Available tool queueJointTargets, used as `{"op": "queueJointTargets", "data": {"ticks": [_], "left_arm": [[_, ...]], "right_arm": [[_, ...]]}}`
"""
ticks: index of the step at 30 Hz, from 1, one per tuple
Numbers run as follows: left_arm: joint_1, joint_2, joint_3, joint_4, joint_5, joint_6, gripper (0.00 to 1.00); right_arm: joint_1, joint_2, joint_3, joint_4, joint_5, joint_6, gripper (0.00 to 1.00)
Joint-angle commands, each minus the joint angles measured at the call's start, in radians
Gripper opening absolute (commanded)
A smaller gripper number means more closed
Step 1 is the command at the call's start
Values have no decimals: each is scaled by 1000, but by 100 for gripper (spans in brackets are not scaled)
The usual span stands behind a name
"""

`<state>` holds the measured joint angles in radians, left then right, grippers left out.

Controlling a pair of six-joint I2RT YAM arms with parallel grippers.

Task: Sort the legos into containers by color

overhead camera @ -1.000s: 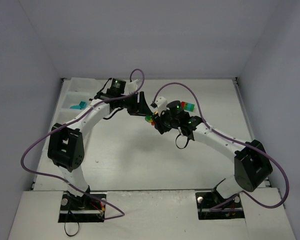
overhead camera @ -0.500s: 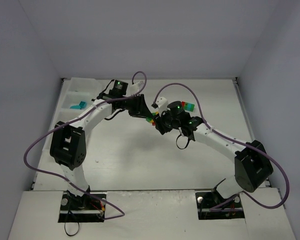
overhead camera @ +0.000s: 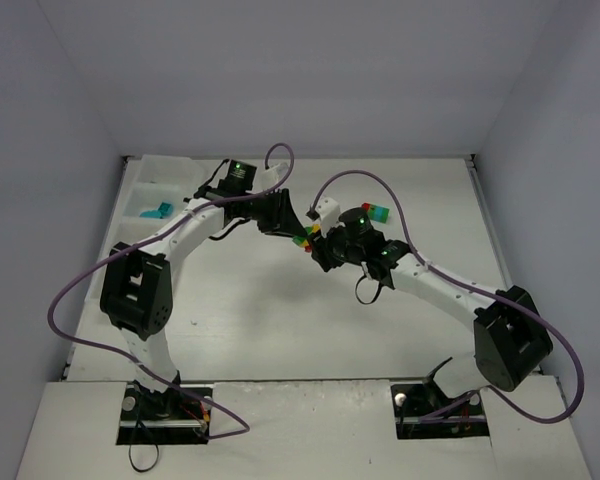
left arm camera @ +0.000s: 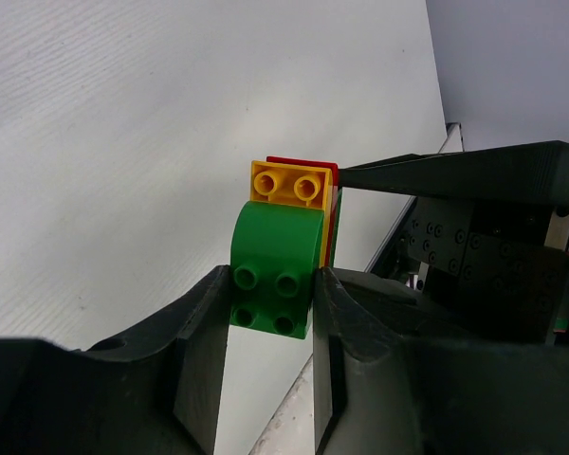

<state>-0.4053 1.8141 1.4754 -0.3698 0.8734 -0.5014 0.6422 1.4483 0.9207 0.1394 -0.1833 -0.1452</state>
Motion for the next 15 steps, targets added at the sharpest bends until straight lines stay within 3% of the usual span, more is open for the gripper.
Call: {"op": "queueJointTargets", "data": {"ticks": [1,15], "left_arm": [[14,-49,57,43,68,-20,0],[51,-56,51,55,90,-46,0]], "right_arm": [[8,-39,-13,58,22,3,0],[8,-20,-37,66,34,-7,0]]}}
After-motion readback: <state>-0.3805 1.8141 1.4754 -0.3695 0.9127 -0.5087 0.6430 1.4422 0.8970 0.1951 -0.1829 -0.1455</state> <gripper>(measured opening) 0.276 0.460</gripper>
